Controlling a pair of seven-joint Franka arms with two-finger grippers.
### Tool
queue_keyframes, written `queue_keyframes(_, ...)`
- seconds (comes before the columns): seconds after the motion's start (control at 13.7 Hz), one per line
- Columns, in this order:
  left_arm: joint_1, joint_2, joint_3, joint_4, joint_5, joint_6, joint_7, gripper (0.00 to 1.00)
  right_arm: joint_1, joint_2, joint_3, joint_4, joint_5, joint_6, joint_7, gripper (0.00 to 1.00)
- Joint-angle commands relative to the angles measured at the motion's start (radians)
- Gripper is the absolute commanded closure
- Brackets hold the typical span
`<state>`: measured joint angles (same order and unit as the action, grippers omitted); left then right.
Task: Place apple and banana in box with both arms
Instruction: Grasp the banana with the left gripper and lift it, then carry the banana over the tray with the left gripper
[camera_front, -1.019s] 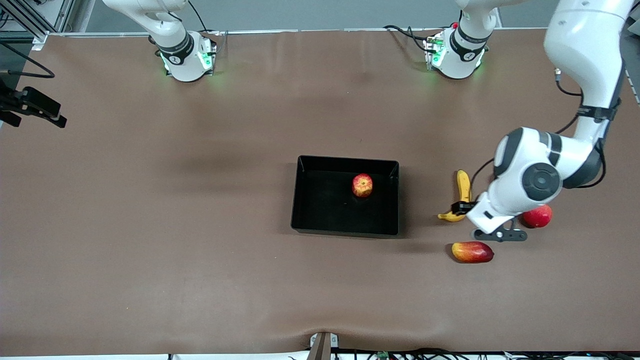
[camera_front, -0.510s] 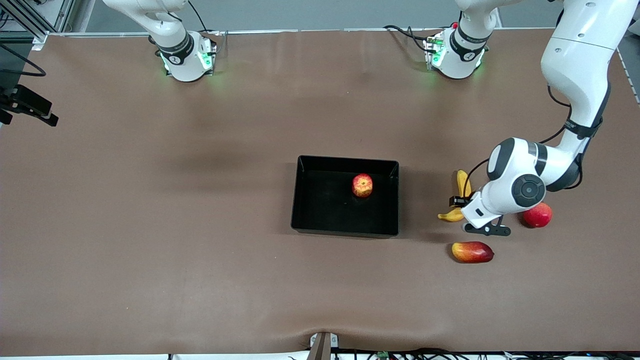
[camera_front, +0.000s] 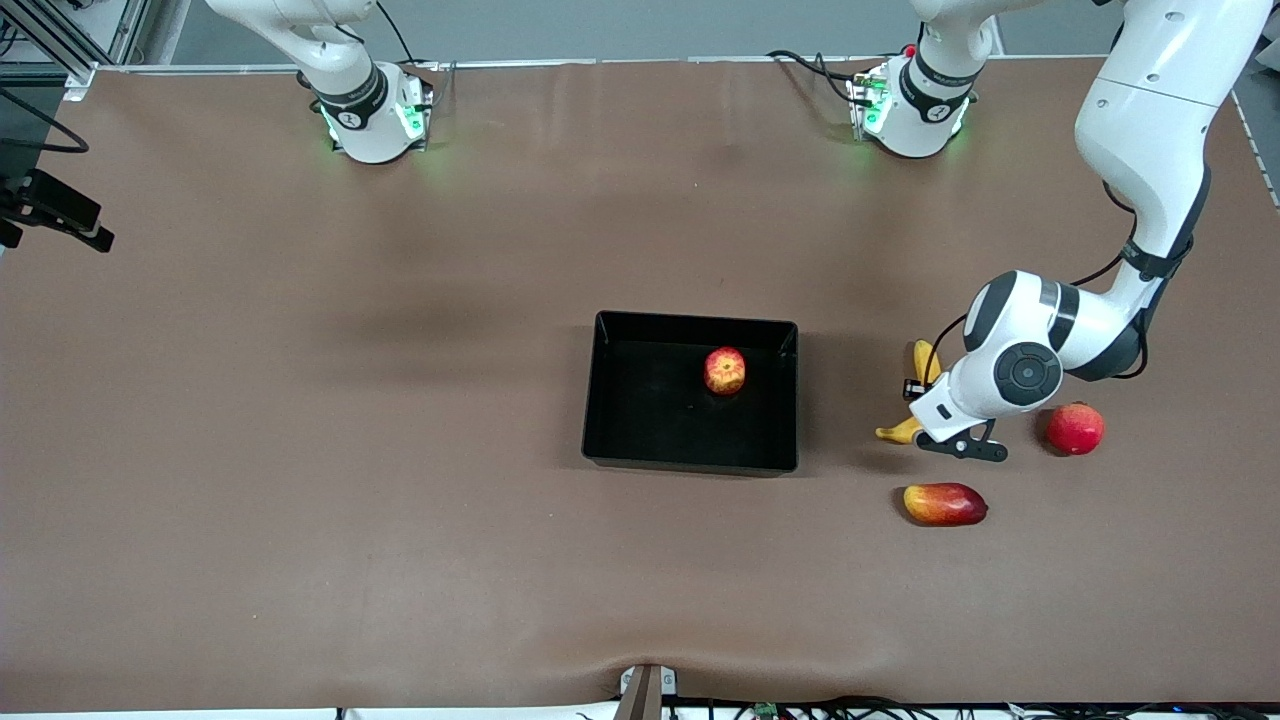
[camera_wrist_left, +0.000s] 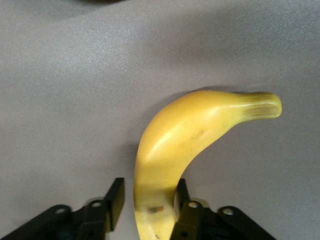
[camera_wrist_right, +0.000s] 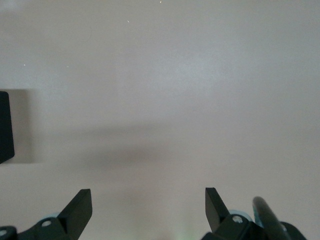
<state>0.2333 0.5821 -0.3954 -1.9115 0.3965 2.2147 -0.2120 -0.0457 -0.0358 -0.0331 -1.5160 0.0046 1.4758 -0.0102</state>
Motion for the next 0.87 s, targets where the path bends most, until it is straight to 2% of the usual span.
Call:
queue_keyframes(0.0, 0.0, -0.063, -0.016, -0.009, 0.019, -0.012, -0.035, 1.0, -0.019, -0.012, 0.015, -0.009, -0.015, -0.005, -0.014, 0.0)
queue_keyframes(0.22, 0.001, -0.129, -0.078, 0.047, 0.009, -0.097, -0.064, 1.0, -0.02, -0.006, 0.013, -0.009, -0.012, -0.002, -0.014, 0.0)
queue_keyframes(0.51, -0.032, -0.113, -0.201, 0.253, -0.074, -0.28, -0.19, 1.0, -0.031, -0.006, 0.015, -0.009, -0.011, -0.003, -0.014, 0.0)
queue_keyframes(0.8, -0.201, -0.032, -0.204, 0.406, -0.149, -0.286, -0.32, 1.0, -0.043, -0.004, 0.015, -0.009, -0.005, -0.005, -0.014, 0.0)
